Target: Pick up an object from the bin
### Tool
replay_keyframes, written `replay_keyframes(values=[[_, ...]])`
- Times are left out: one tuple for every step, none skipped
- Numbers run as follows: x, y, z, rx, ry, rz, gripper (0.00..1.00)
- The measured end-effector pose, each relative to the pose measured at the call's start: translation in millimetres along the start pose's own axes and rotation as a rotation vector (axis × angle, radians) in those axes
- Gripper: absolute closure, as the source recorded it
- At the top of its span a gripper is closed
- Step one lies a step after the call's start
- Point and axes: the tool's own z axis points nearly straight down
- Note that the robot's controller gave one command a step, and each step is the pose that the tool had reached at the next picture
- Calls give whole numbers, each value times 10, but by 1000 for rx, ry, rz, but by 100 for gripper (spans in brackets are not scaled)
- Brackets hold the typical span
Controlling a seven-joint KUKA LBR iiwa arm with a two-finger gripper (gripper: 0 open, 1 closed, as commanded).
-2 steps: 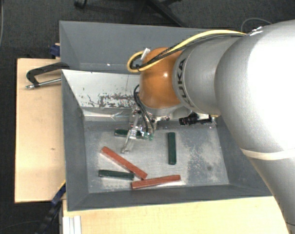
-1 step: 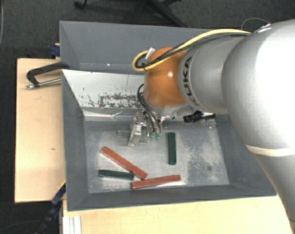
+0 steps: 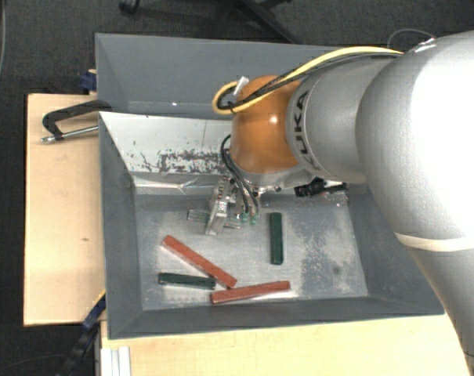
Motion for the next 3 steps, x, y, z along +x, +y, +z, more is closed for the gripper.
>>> replay_keyframes(values=[[8,-2,-22,0,2,1,100],[29,-9,-205,3,9,1,100],[4,3,-429,-2,-1,0,100]])
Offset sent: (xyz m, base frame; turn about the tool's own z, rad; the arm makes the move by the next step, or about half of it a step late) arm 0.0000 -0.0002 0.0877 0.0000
